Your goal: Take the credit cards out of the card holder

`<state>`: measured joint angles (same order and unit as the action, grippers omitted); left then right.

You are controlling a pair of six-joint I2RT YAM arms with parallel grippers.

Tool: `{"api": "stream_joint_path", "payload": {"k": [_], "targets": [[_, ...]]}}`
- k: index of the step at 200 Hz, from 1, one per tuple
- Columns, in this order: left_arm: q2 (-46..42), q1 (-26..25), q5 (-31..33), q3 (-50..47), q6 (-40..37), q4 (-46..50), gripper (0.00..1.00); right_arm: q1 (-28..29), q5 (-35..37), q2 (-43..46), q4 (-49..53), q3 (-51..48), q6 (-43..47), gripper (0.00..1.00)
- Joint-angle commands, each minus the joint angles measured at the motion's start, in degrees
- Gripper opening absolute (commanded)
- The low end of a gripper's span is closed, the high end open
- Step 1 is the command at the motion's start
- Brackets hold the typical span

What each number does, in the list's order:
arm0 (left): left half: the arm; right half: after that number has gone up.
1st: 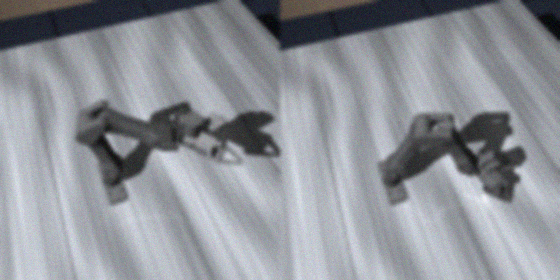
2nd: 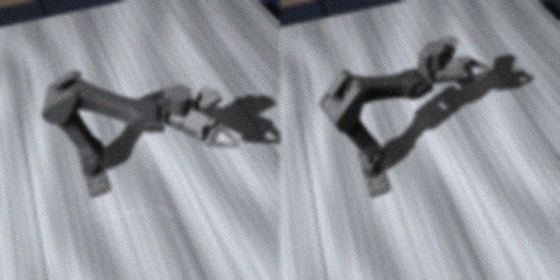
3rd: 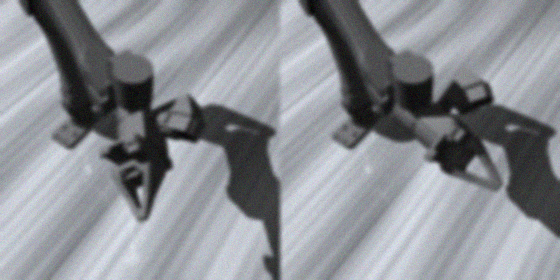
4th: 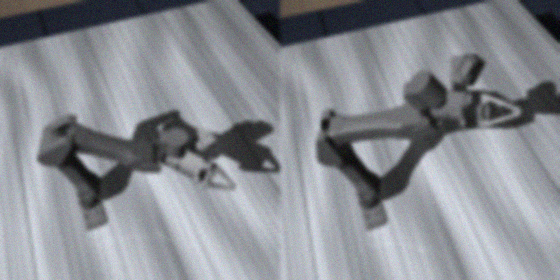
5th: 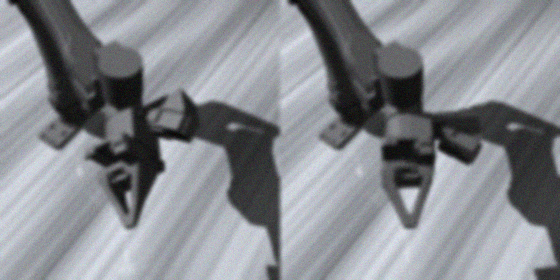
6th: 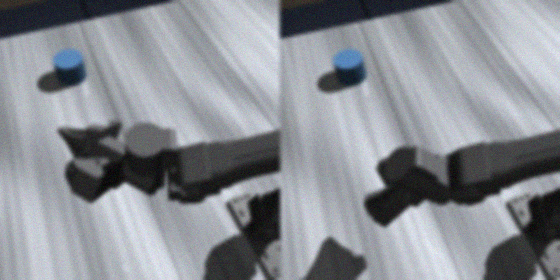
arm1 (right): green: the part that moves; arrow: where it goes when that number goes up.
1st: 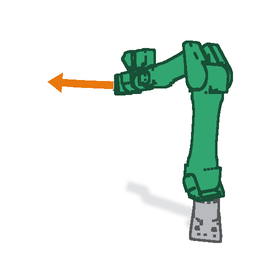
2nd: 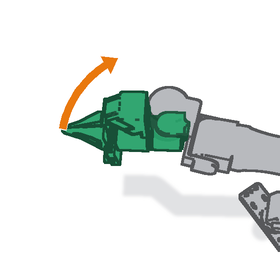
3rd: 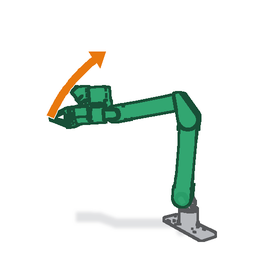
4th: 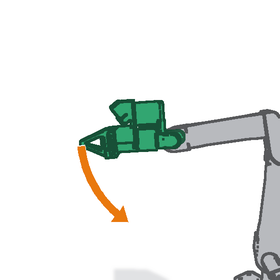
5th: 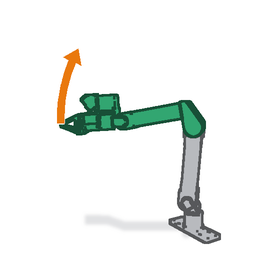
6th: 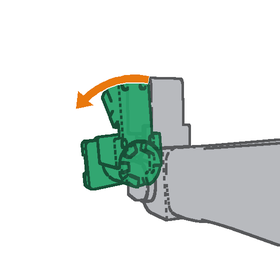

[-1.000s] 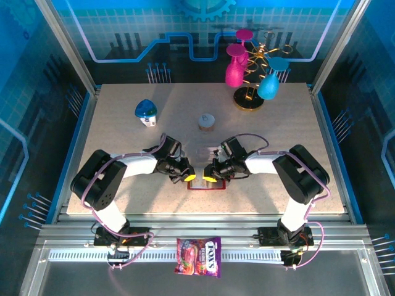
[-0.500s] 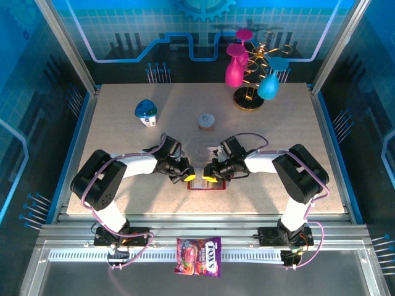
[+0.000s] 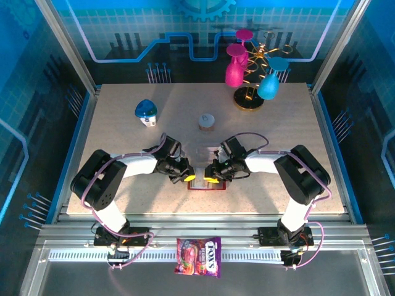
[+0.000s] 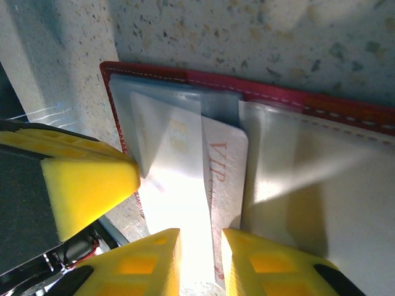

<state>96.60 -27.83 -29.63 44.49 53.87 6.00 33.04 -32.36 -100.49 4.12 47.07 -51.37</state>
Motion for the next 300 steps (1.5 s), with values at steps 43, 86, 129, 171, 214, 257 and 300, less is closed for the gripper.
{"api": "stream_joint_path", "payload": {"k": [43,86,129,171,214,257,300], "targets": [[0.62,0.62,-0.10,0.78,-1.23,2.43,0.08,-0.77,0.98,1.17,3.13,1.16,1.44,0.27],[0.13,0.54,-0.08,1.56,-1.76,3.36,0.08,-1.04,0.83,0.49,3.00,1.57,1.76,0.27],[0.18,0.55,-0.19,1.48,-1.66,3.50,0.08,-1.80,0.53,0.12,3.00,1.89,2.33,0.27],[-0.79,0.48,-0.01,2.53,-2.13,5.15,0.07,-2.18,-0.39,1.75,2.92,1.29,2.28,0.27],[-1.07,-0.42,0.73,5.80,-5.00,9.95,0.06,-3.41,-2.63,3.89,-1.33,-1.80,0.43,0.27],[0.21,-1.95,1.01,6.90,-5.50,11.22,0.05,-4.16,-2.75,4.62,-3.86,-4.23,-0.24,0.27],[2.14,-2.69,0.88,7.19,-5.41,10.87,0.05,-4.46,-3.25,4.18,-6.44,-5.89,-0.79,0.26]]}}
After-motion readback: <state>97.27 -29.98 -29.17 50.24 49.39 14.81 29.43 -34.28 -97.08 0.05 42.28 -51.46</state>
